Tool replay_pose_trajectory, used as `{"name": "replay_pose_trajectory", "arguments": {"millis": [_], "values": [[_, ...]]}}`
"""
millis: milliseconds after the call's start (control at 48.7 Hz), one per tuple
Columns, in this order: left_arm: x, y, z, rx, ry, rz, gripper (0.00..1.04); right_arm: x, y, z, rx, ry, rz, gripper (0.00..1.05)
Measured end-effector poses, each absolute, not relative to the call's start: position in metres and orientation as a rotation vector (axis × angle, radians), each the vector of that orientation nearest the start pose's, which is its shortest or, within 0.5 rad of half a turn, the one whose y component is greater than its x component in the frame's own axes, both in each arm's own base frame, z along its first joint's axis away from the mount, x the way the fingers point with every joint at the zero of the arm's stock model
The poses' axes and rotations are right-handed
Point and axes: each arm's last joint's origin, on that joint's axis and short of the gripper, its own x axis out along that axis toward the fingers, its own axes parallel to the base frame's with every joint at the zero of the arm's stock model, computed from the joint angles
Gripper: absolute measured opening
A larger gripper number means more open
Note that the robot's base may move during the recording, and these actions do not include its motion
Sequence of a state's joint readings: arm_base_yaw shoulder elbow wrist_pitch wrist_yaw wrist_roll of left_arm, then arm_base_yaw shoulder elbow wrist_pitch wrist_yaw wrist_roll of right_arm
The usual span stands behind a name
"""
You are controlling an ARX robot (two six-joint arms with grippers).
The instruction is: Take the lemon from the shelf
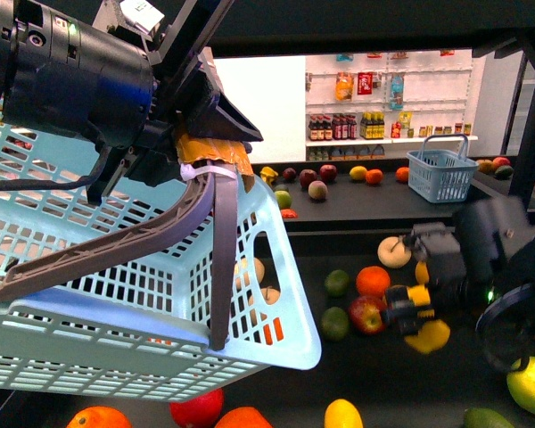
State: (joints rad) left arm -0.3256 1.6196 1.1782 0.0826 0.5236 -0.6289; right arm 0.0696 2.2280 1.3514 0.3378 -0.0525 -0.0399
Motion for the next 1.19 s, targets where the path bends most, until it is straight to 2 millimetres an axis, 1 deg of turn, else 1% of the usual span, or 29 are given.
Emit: {"name": "replay_pose_trajectory", "arguments": {"millis": [21, 41, 62, 82, 123, 185, 267, 308, 349, 452, 616, 678, 740, 883, 1191], "values": [[0.343, -0.131, 0.284, -0.620, 0.621, -0.697, 0.10, 0.464, 0.036, 0.124, -0.033, 0.518, 0.139, 0.72], [0.343, -0.131, 0.284, -0.620, 0.621, -0.697, 0.10, 0.463, 0.036, 0.129, -0.028, 0.510, 0.143, 0.72], [0.343, -0.131, 0.284, -0.620, 0.620, -0.697, 0.10, 0.460, 0.039, 0.145, -0.015, 0.484, 0.156, 0.72], [0.343, -0.131, 0.284, -0.620, 0.621, -0.697, 0.10, 0.458, 0.041, 0.155, -0.007, 0.468, 0.165, 0.72], [0.343, -0.131, 0.284, -0.620, 0.620, -0.696, 0.10, 0.450, 0.049, 0.182, 0.013, 0.425, 0.193, 0.72], [0.343, -0.131, 0.284, -0.620, 0.621, -0.696, 0.10, 0.440, 0.063, 0.213, 0.044, 0.379, 0.237, 0.72], [0.343, -0.131, 0.284, -0.620, 0.621, -0.697, 0.10, 0.432, 0.078, 0.231, 0.067, 0.356, 0.275, 0.72], [0.343, -0.131, 0.284, -0.620, 0.620, -0.697, 0.10, 0.429, 0.084, 0.235, 0.078, 0.351, 0.291, 0.72], [0.343, -0.131, 0.284, -0.620, 0.621, -0.697, 0.10, 0.425, 0.094, 0.241, 0.096, 0.349, 0.318, 0.72], [0.343, -0.131, 0.284, -0.620, 0.621, -0.697, 0.10, 0.416, 0.120, 0.244, 0.143, 0.367, 0.384, 0.72], [0.343, -0.131, 0.284, -0.619, 0.621, -0.696, 0.10, 0.408, 0.145, 0.244, 0.179, 0.382, 0.434, 0.72], [0.343, -0.130, 0.284, -0.621, 0.619, -0.692, 0.10, 0.406, 0.150, 0.243, 0.193, 0.391, 0.442, 0.72], [0.344, -0.130, 0.284, -0.620, 0.618, -0.687, 0.10, 0.401, 0.160, 0.239, 0.201, 0.409, 0.472, 0.72], [0.344, -0.130, 0.284, -0.620, 0.618, -0.688, 0.10, 0.396, 0.169, 0.236, 0.217, 0.422, 0.482, 0.72], [0.344, -0.129, 0.284, -0.619, 0.613, -0.673, 0.10, 0.397, 0.175, 0.229, 0.268, 0.432, 0.476, 0.72]]}}
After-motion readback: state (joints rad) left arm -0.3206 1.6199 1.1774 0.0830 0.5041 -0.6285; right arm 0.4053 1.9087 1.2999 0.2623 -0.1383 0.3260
